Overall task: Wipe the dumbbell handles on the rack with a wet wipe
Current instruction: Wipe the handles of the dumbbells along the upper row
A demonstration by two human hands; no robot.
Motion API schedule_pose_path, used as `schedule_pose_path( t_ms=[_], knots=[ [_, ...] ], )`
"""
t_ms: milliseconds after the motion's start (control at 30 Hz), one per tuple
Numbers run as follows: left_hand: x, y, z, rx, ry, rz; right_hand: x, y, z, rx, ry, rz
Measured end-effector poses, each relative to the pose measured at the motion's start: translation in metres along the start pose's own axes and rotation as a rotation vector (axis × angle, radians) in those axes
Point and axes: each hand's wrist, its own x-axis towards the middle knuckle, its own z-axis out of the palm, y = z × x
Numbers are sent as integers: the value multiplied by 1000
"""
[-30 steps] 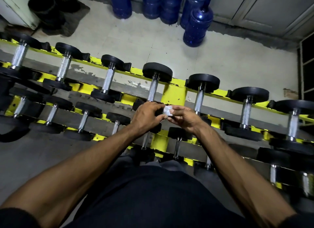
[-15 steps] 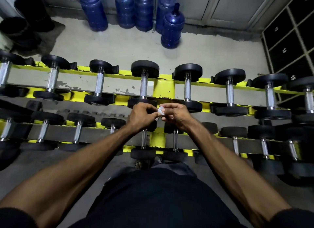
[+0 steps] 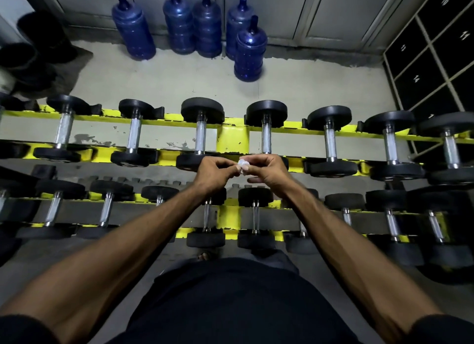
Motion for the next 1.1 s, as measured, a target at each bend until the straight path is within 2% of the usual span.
schedule_pose_path(
  t_ms=[167,233,367,500,667,767,967,1033,1100],
  knots=[
    [19,14,45,56,18,23,13,4,-51,133,16,37],
    [25,17,65,158,44,34,22,7,-76,158,60,46],
    [32,16,94,417,129,97,43,5,-119,73,130,73],
    [32,10,107,528,163,135,63,1,-139,-44,121,90],
    [34,9,104,598,149,175,95,9,-130,-450,113,0],
    [36,8,97,634,98,189,104,7,-116,-671,-23,-93],
    [43,5,80,743,-9,277,125,-7,-95,-954,-230,-255],
    [47,3,76,765,-36,308,132,-13,-79,-1226,-264,-308],
    [51,3,73,782,-48,336,140,-20,-61,-1519,-307,-239]
  ],
)
